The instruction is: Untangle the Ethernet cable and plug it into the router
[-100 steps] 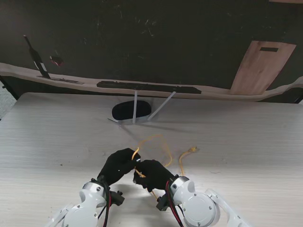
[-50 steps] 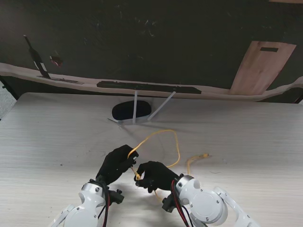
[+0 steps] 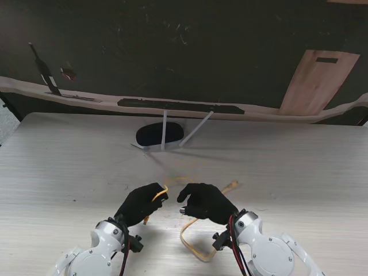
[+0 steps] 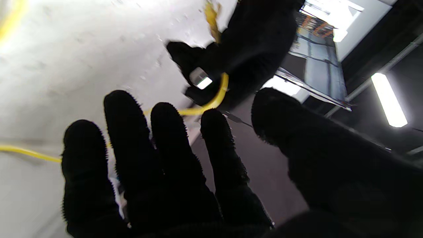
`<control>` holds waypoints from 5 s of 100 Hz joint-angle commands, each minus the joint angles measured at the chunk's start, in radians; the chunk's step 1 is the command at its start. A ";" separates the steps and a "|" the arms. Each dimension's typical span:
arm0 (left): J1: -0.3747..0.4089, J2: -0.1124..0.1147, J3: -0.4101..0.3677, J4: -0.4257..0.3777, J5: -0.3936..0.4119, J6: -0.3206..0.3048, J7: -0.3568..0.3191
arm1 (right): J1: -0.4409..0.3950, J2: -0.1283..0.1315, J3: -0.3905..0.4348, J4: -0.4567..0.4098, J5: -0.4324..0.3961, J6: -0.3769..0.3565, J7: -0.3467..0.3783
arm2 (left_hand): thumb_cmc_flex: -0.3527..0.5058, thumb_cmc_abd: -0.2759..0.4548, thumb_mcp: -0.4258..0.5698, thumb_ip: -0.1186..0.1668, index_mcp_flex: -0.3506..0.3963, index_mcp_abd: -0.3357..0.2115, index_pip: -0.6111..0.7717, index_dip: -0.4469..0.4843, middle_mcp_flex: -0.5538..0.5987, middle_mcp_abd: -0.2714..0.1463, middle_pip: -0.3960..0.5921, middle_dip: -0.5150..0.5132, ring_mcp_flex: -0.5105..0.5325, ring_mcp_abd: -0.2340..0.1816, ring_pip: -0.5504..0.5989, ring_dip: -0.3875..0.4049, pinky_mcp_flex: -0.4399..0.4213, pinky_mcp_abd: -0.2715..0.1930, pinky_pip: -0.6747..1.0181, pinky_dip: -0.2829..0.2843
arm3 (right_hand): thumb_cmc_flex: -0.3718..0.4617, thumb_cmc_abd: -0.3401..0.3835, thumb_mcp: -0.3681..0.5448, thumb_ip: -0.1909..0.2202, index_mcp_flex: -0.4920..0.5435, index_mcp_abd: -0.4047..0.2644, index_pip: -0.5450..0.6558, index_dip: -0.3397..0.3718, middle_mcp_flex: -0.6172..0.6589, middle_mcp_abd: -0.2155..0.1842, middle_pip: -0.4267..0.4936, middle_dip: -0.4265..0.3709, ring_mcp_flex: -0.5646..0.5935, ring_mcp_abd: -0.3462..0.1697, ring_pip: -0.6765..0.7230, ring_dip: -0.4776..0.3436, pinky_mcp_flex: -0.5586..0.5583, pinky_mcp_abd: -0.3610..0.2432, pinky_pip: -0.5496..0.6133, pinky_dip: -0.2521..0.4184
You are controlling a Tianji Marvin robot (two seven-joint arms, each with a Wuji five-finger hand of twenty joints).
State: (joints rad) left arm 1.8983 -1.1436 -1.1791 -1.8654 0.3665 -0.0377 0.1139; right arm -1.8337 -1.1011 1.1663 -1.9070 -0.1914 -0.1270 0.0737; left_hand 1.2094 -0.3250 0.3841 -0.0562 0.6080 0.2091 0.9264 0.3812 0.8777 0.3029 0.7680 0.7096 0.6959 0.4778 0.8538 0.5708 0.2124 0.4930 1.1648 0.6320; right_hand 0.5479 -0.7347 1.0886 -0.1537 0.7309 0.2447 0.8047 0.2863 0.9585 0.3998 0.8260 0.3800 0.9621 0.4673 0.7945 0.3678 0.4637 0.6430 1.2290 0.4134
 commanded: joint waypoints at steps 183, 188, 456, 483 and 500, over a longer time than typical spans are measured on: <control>-0.004 0.055 -0.050 0.014 0.192 -0.195 -0.131 | 0.206 -0.058 -0.193 0.228 0.060 0.010 -0.096 | 0.079 0.057 -0.103 0.021 -0.003 -0.124 0.001 -0.001 0.023 -0.071 0.012 0.017 0.077 0.000 0.017 0.033 0.069 -0.028 0.057 0.027 | -0.262 0.106 -0.415 0.061 -0.373 -0.113 0.057 0.018 -0.288 -0.045 -0.024 0.013 0.299 -0.074 0.524 0.096 0.699 -0.271 0.759 0.065; -0.005 0.055 -0.049 0.015 0.196 -0.193 -0.129 | 0.204 -0.054 -0.188 0.222 0.050 0.016 -0.087 | 0.077 0.055 -0.103 0.021 -0.002 -0.122 -0.001 -0.002 0.024 -0.071 0.015 0.016 0.078 0.000 0.020 0.033 0.071 -0.027 0.060 0.029 | -0.244 0.097 -0.419 0.062 -0.308 -0.080 0.047 0.016 -0.240 -0.033 -0.013 0.016 0.324 -0.088 0.564 0.094 0.708 -0.337 0.815 0.068; -0.053 0.030 0.043 0.212 0.575 -0.170 0.360 | 0.155 -0.052 -0.094 0.169 0.184 0.026 -0.044 | -0.457 -0.145 0.397 -0.076 0.008 -0.059 -0.257 0.006 -0.059 -0.092 -0.151 -0.288 0.083 -0.112 -0.104 -0.093 0.051 -0.096 -0.008 -0.028 | 0.177 0.148 -0.084 -0.097 0.098 -0.076 0.393 -0.090 0.347 0.057 0.264 0.048 0.338 -0.250 0.908 0.317 0.745 -0.478 0.865 0.369; -0.063 0.024 0.056 0.225 0.568 -0.162 0.388 | 0.157 -0.051 -0.095 0.168 0.189 0.030 -0.036 | -0.348 -0.144 0.305 -0.089 0.030 -0.072 -0.201 -0.012 -0.006 -0.093 -0.145 -0.262 0.118 -0.107 -0.078 -0.105 0.077 -0.095 0.011 -0.018 | 0.176 0.150 -0.086 -0.097 0.097 -0.073 0.393 -0.090 0.347 0.057 0.264 0.048 0.338 -0.248 0.907 0.317 0.744 -0.476 0.865 0.366; -0.074 0.019 0.067 0.237 0.559 -0.165 0.412 | 0.156 -0.050 -0.094 0.168 0.191 0.031 -0.032 | -0.284 -0.126 0.231 -0.085 0.046 -0.075 -0.164 -0.027 0.032 -0.091 -0.152 -0.240 0.143 -0.104 -0.058 -0.110 0.095 -0.093 0.027 -0.011 | 0.176 0.151 -0.088 -0.096 0.096 -0.074 0.392 -0.090 0.347 0.058 0.264 0.048 0.338 -0.247 0.907 0.317 0.743 -0.472 0.865 0.361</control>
State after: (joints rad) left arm 1.8274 -1.1179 -1.1176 -1.6295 0.9322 -0.2049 0.5323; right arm -1.6701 -1.1509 1.0731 -1.7300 -0.0060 -0.0977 0.0234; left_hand 0.8748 -0.4553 0.6537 -0.1132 0.6329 0.1593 0.7327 0.3683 0.8893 0.2287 0.6083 0.4503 0.8125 0.3628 0.7735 0.4767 0.3034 0.4184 1.1620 0.5995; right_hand 0.6879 -0.6069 0.9739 -0.2547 0.8141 0.1974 1.1554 0.1758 1.1721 0.3059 0.9958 0.4079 1.2941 0.2635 1.5864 0.6640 1.1843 0.3858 1.8732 0.7728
